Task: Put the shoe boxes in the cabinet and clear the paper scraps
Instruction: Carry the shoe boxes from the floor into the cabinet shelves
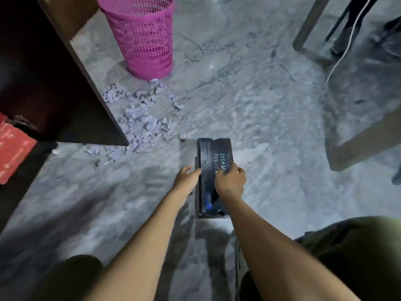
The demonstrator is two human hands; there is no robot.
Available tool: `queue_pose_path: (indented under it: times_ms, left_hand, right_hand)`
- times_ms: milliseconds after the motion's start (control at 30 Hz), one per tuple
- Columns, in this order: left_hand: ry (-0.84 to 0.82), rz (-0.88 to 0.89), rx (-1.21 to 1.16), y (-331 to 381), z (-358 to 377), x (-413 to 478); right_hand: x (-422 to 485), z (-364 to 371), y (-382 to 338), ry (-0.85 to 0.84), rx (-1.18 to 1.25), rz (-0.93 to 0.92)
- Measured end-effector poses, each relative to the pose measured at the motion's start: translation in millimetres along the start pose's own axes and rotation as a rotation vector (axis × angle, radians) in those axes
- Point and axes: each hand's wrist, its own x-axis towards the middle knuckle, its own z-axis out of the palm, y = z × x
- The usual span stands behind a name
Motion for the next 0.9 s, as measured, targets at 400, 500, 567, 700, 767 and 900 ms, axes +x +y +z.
queue_pose_path:
  times_ms: [400, 500, 567, 700, 767, 900]
  left_hand:
    - [-0.137, -0.096, -0.206, -87, 27, 55]
    - [-0.157, -0.091, -0.196, -90, 23, 59]
    - [-0.167, -0.085, -0.206, -91, 25, 58]
    - [-0.108, -0.095, -0.336, -87, 27, 45]
    - [-0.081, -0.068, -0.383, -82, 21, 37]
    - [-0.014, 0.024, -0.348, -67, -6, 14]
  right_hand:
    - [36, 16, 69, -0.081, 0.282, 0.096]
    - [43, 15, 82, -0.218, 0.396, 0.079]
    - [42, 17, 85, -0.319, 0.433, 0.030]
    - [35, 13, 79, -0.379, 0.467, -0.018]
    - [33, 7, 69, -0.416, 0.500, -0.033]
    - [24, -4, 29, -0.510, 0.484, -0.131]
